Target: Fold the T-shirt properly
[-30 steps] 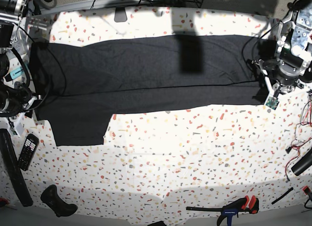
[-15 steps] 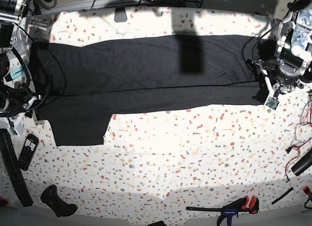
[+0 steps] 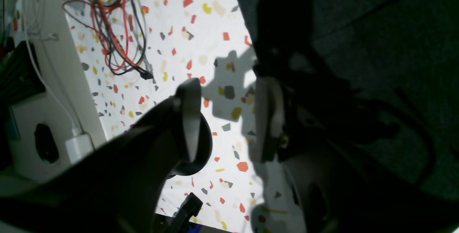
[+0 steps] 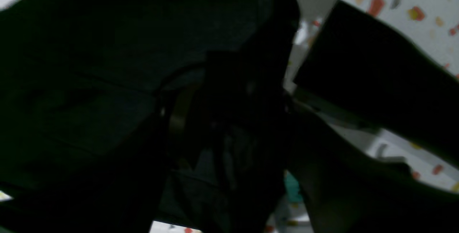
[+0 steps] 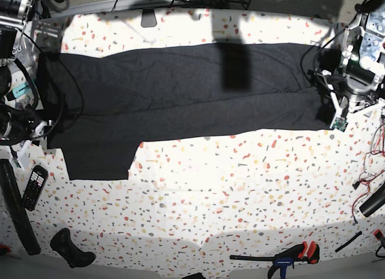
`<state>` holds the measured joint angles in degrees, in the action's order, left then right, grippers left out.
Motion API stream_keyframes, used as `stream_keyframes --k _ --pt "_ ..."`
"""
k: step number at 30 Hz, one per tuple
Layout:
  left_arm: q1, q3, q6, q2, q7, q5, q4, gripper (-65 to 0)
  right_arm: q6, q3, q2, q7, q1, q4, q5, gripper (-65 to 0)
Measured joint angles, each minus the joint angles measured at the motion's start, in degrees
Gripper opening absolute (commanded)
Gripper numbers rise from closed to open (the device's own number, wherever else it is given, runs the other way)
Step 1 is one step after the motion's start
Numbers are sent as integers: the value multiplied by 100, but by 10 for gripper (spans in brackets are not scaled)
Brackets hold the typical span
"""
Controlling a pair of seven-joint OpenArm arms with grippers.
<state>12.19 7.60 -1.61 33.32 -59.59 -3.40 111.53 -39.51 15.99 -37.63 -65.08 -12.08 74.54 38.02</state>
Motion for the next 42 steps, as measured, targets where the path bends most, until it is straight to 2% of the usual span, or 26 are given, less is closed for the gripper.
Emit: stream_keyframes --k 3,5,8,13,17,20,23,26,30,34,36,38,42 --pt "-4 0 0 2 116 0 0 -409 0 9 0 -42 -136 -2 481 -365" --pt "-2 0 122 2 299 2 0 -409 -11 11 2 -22 -407 -2 927 -366" --pt "-13 0 125 2 352 0 2 -409 -17 17 68 378 -968 15 1152 -366" --pt "-13 0 127 2 369 227 2 -409 -17 20 588 1003 -1593 -168 -122 -366" --pt "-13 0 127 -33 393 295 2 -409 -17 22 1047 1473 -2004 -839 -1266 -366" --pt "-13 -4 127 -177 487 297 2 -409 -17 17 1220 1644 -2330 -1606 -1598 -366" --pt "-13 -2 125 -319 496 304 2 -409 -15 11 1248 1663 -2608 -2352 -1996 -366" --pt "-11 -4 125 -367 501 304 2 -409 -4 -205 1108 1790 -2765 -2903 -2310 -366" --pt "-11 -4 122 -380 603 354 2 -409 -4 -883 979 2140 -2771 -3375 -2964 -366" --pt "-13 -4 120 -380 691 501 2 -409 0 -1530 1051 2649 -2761 -3705 -3027 -366" --pt "-13 -4 111 -380 684 538 2 -409 66 -1731 1132 3010 -2763 -3849 -3058 -366" --pt "-13 -4 101 -382 645 544 2 -409 350 -1843 1233 3324 -2763 -3980 -3254 -366" --pt "-13 -4 103 -380 627 540 2 -409 557 -1845 1189 3381 -2761 -4044 -3342 -366"
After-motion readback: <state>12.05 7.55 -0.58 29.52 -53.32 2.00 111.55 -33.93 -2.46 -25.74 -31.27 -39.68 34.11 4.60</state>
